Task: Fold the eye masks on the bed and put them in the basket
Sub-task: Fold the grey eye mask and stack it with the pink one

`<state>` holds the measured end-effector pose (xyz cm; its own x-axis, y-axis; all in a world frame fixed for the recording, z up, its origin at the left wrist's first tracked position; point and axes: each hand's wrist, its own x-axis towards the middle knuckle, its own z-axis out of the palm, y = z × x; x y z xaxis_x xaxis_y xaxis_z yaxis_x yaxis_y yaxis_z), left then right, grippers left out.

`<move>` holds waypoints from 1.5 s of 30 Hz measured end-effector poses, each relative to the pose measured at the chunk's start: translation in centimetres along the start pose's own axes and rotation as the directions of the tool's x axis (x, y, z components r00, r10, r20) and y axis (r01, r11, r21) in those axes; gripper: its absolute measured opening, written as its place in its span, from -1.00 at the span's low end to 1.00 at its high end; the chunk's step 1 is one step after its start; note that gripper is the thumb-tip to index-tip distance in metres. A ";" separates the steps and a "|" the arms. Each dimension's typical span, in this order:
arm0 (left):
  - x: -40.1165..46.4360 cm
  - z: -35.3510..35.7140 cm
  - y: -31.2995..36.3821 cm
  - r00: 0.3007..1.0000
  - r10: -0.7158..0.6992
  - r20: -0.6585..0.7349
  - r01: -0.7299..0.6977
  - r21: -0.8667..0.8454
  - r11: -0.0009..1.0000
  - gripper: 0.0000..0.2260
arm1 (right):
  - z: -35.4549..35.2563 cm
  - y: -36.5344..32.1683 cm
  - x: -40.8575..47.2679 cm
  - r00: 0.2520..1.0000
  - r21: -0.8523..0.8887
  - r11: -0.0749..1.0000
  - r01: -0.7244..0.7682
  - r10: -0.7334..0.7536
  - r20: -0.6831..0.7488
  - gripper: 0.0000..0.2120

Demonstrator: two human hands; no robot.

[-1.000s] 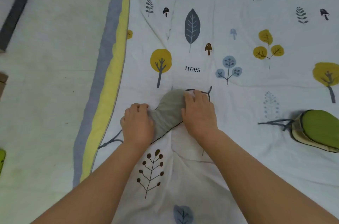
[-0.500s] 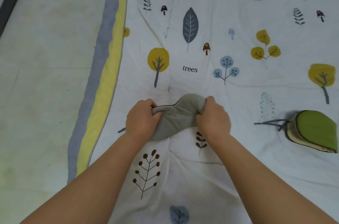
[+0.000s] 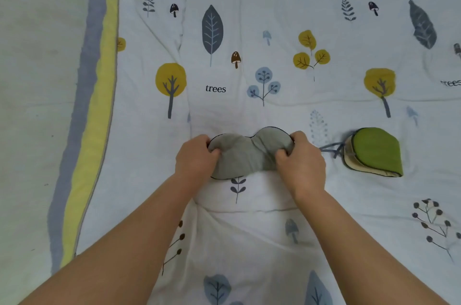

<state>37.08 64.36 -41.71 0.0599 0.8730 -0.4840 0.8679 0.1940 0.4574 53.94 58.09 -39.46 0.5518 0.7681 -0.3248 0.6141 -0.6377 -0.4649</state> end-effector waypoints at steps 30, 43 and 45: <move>0.3 0.1 2.3 0.990 -0.015 0.143 0.050 -0.247 0.968 -0.73 | 1.5 0.9 1.6 0.966 0.381 0.888 -0.258 0.241 0.093 -0.75; -1.0 7.8 2.2 0.895 0.421 0.148 -0.446 0.338 0.829 -0.55 | 5.0 3.7 0.3 0.948 -0.252 0.932 0.259 -0.195 0.253 -0.43; -0.6 8.3 1.8 0.898 0.409 0.165 -0.440 0.378 0.814 -0.54 | 5.1 4.4 0.7 0.938 -0.266 0.920 0.289 -0.216 0.271 -0.43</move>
<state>42.64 60.52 -46.80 0.4899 0.7893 -0.3701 0.8668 -0.3957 0.3034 54.20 56.12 -45.93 0.2320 0.8739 -0.4273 0.8743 -0.3798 -0.3021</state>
